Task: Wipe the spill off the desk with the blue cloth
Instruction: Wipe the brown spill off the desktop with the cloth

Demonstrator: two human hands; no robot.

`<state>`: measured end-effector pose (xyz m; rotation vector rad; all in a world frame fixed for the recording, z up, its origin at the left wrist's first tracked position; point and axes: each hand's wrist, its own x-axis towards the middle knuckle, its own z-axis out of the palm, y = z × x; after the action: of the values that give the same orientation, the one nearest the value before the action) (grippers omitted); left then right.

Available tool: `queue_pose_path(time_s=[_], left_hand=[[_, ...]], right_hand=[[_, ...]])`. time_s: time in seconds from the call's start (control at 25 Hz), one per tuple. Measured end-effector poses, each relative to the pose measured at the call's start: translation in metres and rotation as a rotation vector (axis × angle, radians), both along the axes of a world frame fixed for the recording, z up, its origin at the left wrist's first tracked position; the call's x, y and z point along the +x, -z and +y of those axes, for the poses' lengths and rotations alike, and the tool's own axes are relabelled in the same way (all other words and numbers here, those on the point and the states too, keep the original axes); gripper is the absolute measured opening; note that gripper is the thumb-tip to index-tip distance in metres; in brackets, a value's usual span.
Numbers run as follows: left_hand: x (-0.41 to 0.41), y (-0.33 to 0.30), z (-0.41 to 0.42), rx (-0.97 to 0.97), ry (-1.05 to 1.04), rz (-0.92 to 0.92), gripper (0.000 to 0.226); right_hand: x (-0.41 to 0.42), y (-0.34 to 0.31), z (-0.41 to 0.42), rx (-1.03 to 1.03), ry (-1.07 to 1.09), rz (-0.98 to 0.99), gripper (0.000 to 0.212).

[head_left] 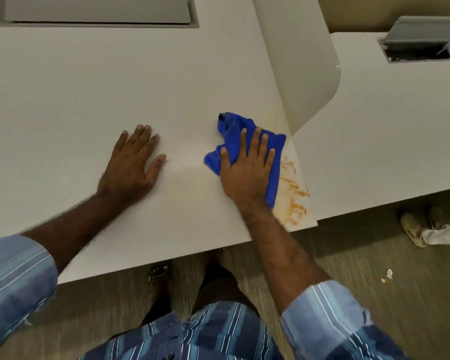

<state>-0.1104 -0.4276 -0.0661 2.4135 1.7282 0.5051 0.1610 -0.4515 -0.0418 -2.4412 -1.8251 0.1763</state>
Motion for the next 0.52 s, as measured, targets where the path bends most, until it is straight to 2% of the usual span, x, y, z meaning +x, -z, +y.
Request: queue_pose_path(time_s=[0.08,0.16,0.24,0.36,0.52], left_hand=[[-0.001,0.0,0.001,0.007,0.006,-0.001,0.062],[-0.001,-0.001,0.0,0.002,0.004,0.005,0.063],[0.0,-0.002,0.001,-0.015,0.0,0.007,0.063],[0.002,-0.006,0.0,-0.036,-0.014,0.022,0.063],[0.001,-0.009,0.0,-0.024,-0.04,0.099,0.064]], right_hand=[[-0.026,0.003,-0.066,0.032,0.048,0.031,0.078],[-0.045,0.008,-0.113,0.024,-0.033,0.044,0.08],[-0.041,0.01,-0.122,-0.018,-0.146,0.027,0.082],[-0.009,0.009,-0.078,0.007,-0.335,0.011,0.088],[0.025,0.002,0.027,-0.016,-0.559,0.019,0.099]])
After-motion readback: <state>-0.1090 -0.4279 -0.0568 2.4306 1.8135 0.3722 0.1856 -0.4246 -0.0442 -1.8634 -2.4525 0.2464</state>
